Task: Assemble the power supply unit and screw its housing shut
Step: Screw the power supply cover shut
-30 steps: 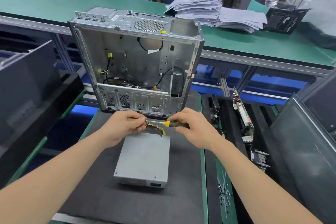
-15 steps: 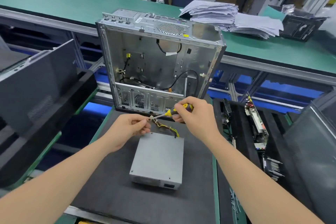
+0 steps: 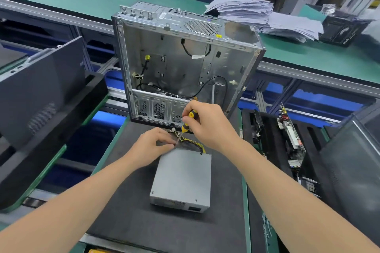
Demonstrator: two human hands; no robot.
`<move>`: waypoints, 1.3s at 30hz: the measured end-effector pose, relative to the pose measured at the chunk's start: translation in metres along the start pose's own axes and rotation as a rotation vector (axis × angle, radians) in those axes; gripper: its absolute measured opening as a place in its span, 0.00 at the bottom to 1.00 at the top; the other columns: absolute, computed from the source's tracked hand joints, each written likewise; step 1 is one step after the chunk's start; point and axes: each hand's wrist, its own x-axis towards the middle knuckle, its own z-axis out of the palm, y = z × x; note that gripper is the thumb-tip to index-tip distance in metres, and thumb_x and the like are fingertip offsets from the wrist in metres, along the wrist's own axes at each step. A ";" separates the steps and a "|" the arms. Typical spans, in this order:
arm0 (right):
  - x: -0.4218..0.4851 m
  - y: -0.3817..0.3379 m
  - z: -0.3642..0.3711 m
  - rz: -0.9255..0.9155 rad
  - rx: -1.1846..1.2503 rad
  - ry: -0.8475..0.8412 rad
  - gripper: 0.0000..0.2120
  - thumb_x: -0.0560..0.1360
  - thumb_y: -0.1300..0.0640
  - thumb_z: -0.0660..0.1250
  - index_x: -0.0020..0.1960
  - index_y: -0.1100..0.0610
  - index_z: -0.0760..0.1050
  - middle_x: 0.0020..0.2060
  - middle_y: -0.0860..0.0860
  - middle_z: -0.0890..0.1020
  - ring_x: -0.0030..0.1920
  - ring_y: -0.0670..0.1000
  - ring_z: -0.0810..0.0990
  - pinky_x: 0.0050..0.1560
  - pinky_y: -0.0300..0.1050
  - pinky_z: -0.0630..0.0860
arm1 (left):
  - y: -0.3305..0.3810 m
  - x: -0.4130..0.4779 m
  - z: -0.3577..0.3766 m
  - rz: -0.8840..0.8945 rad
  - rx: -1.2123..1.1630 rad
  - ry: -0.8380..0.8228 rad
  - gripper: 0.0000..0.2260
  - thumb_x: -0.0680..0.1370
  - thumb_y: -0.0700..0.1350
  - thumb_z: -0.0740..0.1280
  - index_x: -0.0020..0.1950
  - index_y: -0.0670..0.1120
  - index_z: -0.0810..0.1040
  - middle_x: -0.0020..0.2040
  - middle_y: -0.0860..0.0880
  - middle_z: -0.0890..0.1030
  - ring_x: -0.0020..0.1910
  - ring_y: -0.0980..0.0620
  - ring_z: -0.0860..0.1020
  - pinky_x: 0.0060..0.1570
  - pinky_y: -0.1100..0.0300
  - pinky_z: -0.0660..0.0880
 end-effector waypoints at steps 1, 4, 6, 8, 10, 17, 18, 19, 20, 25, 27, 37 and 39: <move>0.001 -0.001 0.002 -0.001 -0.013 -0.017 0.02 0.82 0.57 0.69 0.52 0.53 0.80 0.43 0.45 0.82 0.46 0.48 0.80 0.53 0.51 0.78 | -0.001 0.000 0.000 -0.004 -0.009 -0.025 0.15 0.78 0.43 0.74 0.46 0.67 0.85 0.55 0.63 0.81 0.56 0.66 0.77 0.55 0.70 0.71; 0.004 -0.002 0.004 -0.002 -0.044 -0.053 0.02 0.82 0.57 0.68 0.52 0.53 0.80 0.46 0.47 0.83 0.49 0.50 0.81 0.52 0.51 0.79 | -0.004 0.000 0.001 -0.050 -0.094 -0.088 0.18 0.78 0.33 0.68 0.51 0.57 0.88 0.56 0.59 0.83 0.56 0.61 0.79 0.58 0.61 0.74; 0.006 -0.002 0.004 -0.004 -0.053 -0.065 0.02 0.82 0.56 0.68 0.53 0.53 0.79 0.46 0.47 0.84 0.48 0.50 0.81 0.51 0.51 0.79 | -0.004 0.001 0.001 -0.089 -0.128 -0.110 0.19 0.78 0.31 0.66 0.52 0.53 0.88 0.55 0.56 0.84 0.57 0.57 0.80 0.59 0.56 0.75; 0.007 -0.003 0.004 -0.009 -0.057 -0.077 0.02 0.82 0.56 0.68 0.53 0.53 0.80 0.45 0.46 0.83 0.48 0.50 0.81 0.51 0.50 0.79 | -0.005 0.002 0.001 -0.114 -0.127 -0.119 0.18 0.78 0.32 0.66 0.53 0.52 0.88 0.54 0.56 0.86 0.57 0.55 0.81 0.61 0.53 0.76; 0.008 -0.004 0.003 -0.021 -0.060 -0.095 0.02 0.82 0.57 0.68 0.53 0.53 0.79 0.45 0.45 0.82 0.48 0.50 0.81 0.51 0.50 0.79 | -0.005 0.003 0.001 -0.142 -0.128 -0.121 0.18 0.78 0.33 0.66 0.52 0.55 0.88 0.52 0.58 0.86 0.57 0.57 0.81 0.62 0.54 0.76; 0.018 -0.008 0.002 -0.143 -0.180 -0.286 0.04 0.83 0.59 0.67 0.55 0.51 0.77 0.51 0.46 0.80 0.54 0.50 0.78 0.57 0.52 0.78 | -0.001 0.000 -0.001 -0.183 -0.106 -0.120 0.18 0.79 0.37 0.66 0.50 0.60 0.88 0.49 0.64 0.86 0.51 0.64 0.81 0.51 0.64 0.74; 0.018 -0.008 0.002 -0.173 -0.194 -0.317 0.06 0.83 0.61 0.67 0.55 0.50 0.77 0.51 0.45 0.78 0.54 0.50 0.77 0.57 0.52 0.78 | 0.000 0.000 -0.001 -0.191 -0.108 -0.116 0.17 0.79 0.38 0.67 0.49 0.60 0.88 0.48 0.64 0.86 0.50 0.66 0.81 0.49 0.66 0.73; 0.019 -0.009 0.001 -0.205 -0.202 -0.340 0.07 0.82 0.62 0.67 0.55 0.51 0.77 0.50 0.45 0.77 0.54 0.50 0.76 0.56 0.52 0.77 | 0.000 -0.001 -0.001 -0.196 -0.108 -0.110 0.16 0.79 0.38 0.67 0.48 0.60 0.87 0.47 0.65 0.86 0.48 0.67 0.81 0.47 0.67 0.71; 0.019 -0.009 0.000 -0.237 -0.206 -0.358 0.08 0.82 0.64 0.67 0.54 0.51 0.77 0.49 0.44 0.75 0.53 0.50 0.76 0.55 0.53 0.77 | 0.000 -0.001 -0.001 -0.193 -0.103 -0.104 0.15 0.79 0.40 0.68 0.48 0.61 0.87 0.46 0.65 0.85 0.48 0.68 0.80 0.47 0.69 0.71; 0.021 -0.010 -0.006 -0.334 -0.254 -0.458 0.13 0.79 0.69 0.68 0.54 0.51 0.78 0.50 0.44 0.76 0.51 0.48 0.76 0.50 0.54 0.78 | -0.001 -0.005 0.003 -0.208 -0.117 -0.070 0.09 0.78 0.46 0.72 0.46 0.61 0.86 0.45 0.58 0.86 0.47 0.59 0.83 0.53 0.59 0.77; 0.022 -0.012 -0.009 -0.352 -0.317 -0.483 0.15 0.78 0.70 0.67 0.54 0.51 0.78 0.52 0.45 0.76 0.52 0.48 0.76 0.49 0.54 0.79 | 0.001 -0.005 0.006 -0.255 -0.168 -0.043 0.10 0.78 0.44 0.72 0.45 0.60 0.87 0.44 0.57 0.87 0.47 0.58 0.83 0.52 0.59 0.76; 0.022 -0.024 -0.002 -0.310 -0.454 -0.441 0.13 0.76 0.67 0.68 0.55 0.52 0.79 0.50 0.47 0.75 0.49 0.53 0.76 0.45 0.55 0.79 | 0.007 -0.004 0.012 -0.307 -0.128 -0.031 0.11 0.79 0.43 0.69 0.43 0.59 0.84 0.42 0.56 0.84 0.46 0.55 0.80 0.47 0.58 0.72; 0.021 -0.025 0.003 -0.246 -0.466 -0.374 0.04 0.79 0.60 0.68 0.53 0.54 0.78 0.46 0.49 0.75 0.49 0.56 0.78 0.40 0.52 0.77 | 0.007 -0.003 0.012 -0.309 -0.140 -0.029 0.11 0.78 0.42 0.69 0.43 0.58 0.84 0.40 0.55 0.83 0.44 0.54 0.79 0.47 0.56 0.73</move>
